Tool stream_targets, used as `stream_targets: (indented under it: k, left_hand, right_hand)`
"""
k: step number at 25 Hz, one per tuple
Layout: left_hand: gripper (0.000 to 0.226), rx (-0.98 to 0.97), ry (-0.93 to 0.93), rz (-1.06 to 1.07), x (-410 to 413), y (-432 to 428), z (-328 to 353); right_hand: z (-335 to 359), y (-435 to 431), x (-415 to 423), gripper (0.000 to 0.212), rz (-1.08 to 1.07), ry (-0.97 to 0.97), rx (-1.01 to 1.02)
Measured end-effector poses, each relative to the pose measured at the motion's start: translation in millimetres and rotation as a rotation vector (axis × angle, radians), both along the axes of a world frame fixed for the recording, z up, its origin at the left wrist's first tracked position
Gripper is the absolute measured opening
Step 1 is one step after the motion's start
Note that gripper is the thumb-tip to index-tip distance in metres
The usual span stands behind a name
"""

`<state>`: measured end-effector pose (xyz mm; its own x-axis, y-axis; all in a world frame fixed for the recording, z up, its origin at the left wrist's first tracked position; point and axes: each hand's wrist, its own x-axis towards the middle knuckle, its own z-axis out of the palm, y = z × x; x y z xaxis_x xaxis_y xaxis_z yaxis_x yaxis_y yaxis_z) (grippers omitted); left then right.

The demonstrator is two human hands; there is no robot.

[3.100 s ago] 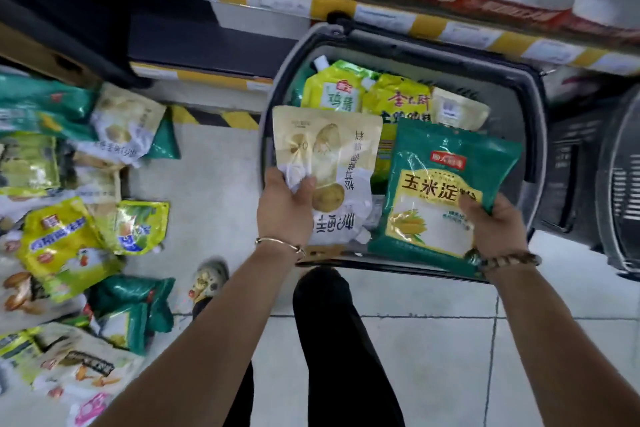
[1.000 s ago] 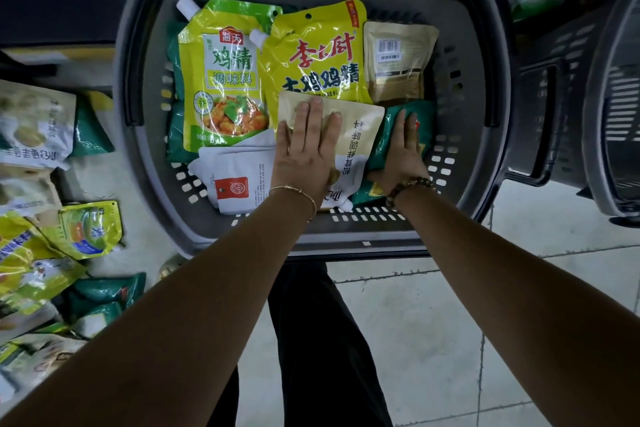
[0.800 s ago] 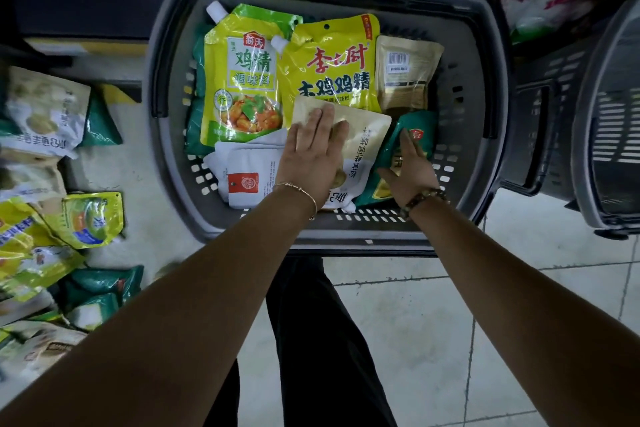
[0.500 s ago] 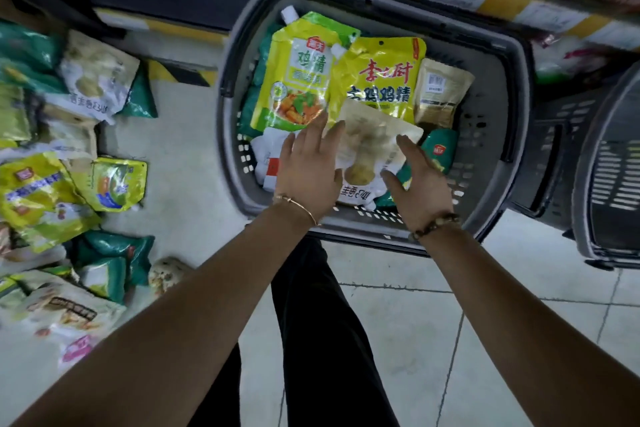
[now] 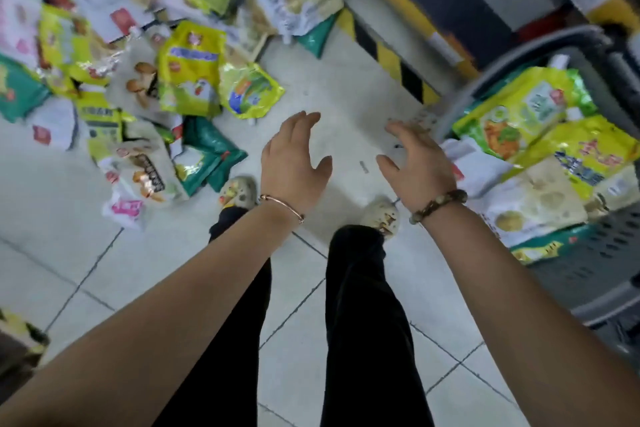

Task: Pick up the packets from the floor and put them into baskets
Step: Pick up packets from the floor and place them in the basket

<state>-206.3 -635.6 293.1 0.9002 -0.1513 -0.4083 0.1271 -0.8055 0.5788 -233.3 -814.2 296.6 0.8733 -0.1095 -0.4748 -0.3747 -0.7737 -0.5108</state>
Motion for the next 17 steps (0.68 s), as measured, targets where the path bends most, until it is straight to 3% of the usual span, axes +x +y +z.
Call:
stream_targets:
  k: [9, 17]
  left_hand:
    - [0.059, 0.166, 0.047, 0.281, 3.3, 208.9, -20.5]
    - [0.062, 0.244, 0.163, 0.408, 0.7, 308.9, -75.7]
  right_hand:
    - [-22.3, 197.2, 67.7, 0.049, 0.405, 0.075, -0.014]
    - [-65.0, 297.3, 103.6, 0.048, 0.572, 0.181, -0.092]
